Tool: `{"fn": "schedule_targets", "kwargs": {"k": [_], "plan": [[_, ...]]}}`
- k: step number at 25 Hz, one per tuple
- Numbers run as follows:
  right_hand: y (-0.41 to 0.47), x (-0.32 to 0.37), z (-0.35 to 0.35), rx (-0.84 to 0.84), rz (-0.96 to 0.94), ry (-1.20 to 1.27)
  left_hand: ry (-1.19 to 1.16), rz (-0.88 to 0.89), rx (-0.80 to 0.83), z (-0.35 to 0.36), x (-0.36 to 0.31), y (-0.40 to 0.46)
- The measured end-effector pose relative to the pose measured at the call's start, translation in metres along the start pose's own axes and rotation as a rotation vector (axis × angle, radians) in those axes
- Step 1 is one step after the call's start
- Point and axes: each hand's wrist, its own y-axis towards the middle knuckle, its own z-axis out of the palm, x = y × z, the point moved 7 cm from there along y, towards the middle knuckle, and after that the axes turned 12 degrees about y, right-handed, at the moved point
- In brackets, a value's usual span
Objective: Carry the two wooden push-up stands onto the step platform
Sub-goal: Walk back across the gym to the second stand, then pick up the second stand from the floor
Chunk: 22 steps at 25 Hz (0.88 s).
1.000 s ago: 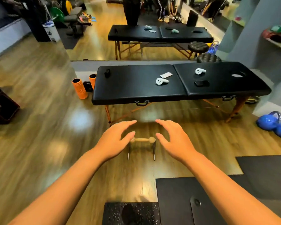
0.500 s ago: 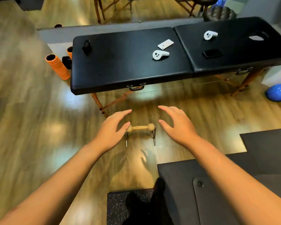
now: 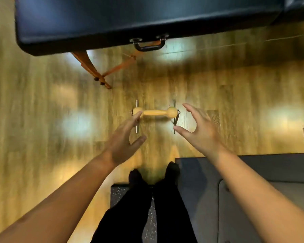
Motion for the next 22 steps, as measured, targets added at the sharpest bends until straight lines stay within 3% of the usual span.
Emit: {"fn": "schedule_targets", "kwargs": {"k": [6,11,16,19,22], "plan": [[0.067,-0.165,0.072,-0.015,0.128,0.091,-0.084,-0.132,-0.118,0.114,0.123,0.083],[0.102,-0.301,0.127,-0.107,0.302,0.142,-0.181,-0.412,-0.251,0.196,0.249,0.124],[0.126,-0.403,0.167,-0.114,0.521,0.248,-0.251,-0.640,-0.180,0.273,0.350,0.135],[0.157,-0.435,0.189,-0.067,0.508,0.277,-0.238,-0.673,-0.066,0.309,0.383,0.160],[0.180,-0.450,0.203,-0.049,0.487,0.251,-0.230,-0.683,-0.057,0.334,0.394,0.190]]}}
